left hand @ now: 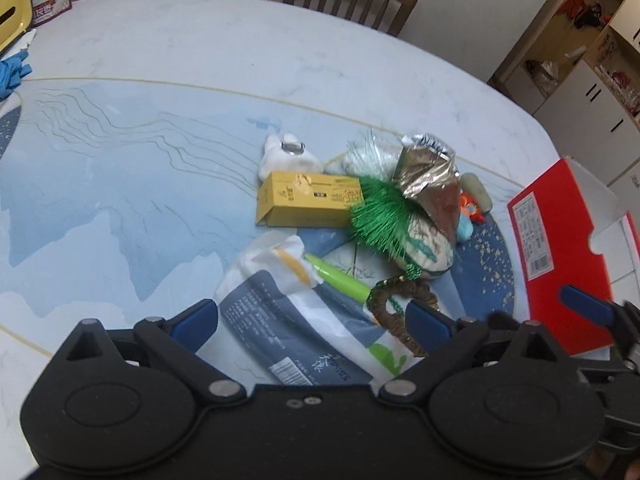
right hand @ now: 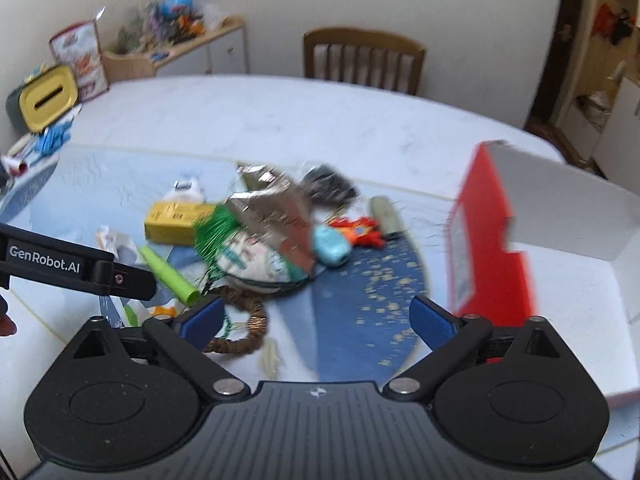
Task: Organize objects
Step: 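Grasp the brown bead bracelet with the right tool while the left tool grasps the white-blue paper bag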
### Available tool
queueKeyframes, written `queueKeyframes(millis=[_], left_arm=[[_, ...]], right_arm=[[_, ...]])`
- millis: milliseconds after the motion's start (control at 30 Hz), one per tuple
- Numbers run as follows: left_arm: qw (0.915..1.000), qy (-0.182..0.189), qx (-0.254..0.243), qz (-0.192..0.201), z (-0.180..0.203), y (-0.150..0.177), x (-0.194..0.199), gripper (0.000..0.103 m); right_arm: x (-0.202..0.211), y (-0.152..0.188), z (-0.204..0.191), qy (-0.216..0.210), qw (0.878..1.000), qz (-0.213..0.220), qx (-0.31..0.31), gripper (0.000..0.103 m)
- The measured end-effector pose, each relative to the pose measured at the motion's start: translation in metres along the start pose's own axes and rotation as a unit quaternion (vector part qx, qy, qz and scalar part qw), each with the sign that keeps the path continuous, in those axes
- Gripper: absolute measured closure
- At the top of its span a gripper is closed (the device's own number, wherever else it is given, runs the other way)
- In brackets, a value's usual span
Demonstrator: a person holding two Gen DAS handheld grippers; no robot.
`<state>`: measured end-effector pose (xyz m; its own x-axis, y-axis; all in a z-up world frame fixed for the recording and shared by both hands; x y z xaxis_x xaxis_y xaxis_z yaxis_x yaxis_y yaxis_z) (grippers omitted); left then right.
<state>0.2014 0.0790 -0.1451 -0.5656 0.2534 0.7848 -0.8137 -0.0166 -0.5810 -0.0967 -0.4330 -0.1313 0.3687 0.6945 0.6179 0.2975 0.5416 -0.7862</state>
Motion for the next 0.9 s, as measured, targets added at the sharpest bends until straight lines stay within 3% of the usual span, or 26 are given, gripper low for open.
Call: queueKeyframes(millis=[233,300,500,733,900], left_arm=[[0.9996,0.013,-0.001,-0.024,-0.011,0.003,-0.01,0.015],[0.9994,0.018,0.0,-0.029,-0.015,0.003,-0.011,0.02],[0.9989,0.031,-0.006,-0.033,-0.022,0.006,-0.01,0.029],[0.998,0.054,-0.017,-0.027,-0.026,0.008,-0.004,0.049],[0.9973,0.069,-0.02,-0.017,-0.027,0.008,0.004,0.072]], right_arm=[[-0.036,0.01,-0.015,-0.015,0.999,-0.042,0.016,0.026],[-0.044,0.012,-0.018,-0.014,0.998,-0.056,0.015,0.039],[-0.057,0.017,-0.023,-0.013,0.997,-0.08,0.001,0.052],[-0.059,0.014,-0.033,-0.004,0.997,-0.081,-0.002,0.07],[-0.055,0.015,-0.038,0.006,0.996,-0.087,-0.008,0.088]])
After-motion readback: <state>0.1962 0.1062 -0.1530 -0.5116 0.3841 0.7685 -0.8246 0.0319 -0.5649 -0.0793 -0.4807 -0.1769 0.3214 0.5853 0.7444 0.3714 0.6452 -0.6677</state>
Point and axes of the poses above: each gripper's, at about its wrist camera, not at the fingertips, and x roughly against the way its jaws point, z to its right, y to its underside, the point moved 1 cm from there along -x, roughly the way its jaws point, and after that the axes turned 11 degrees about z, right-handed, at the moved point
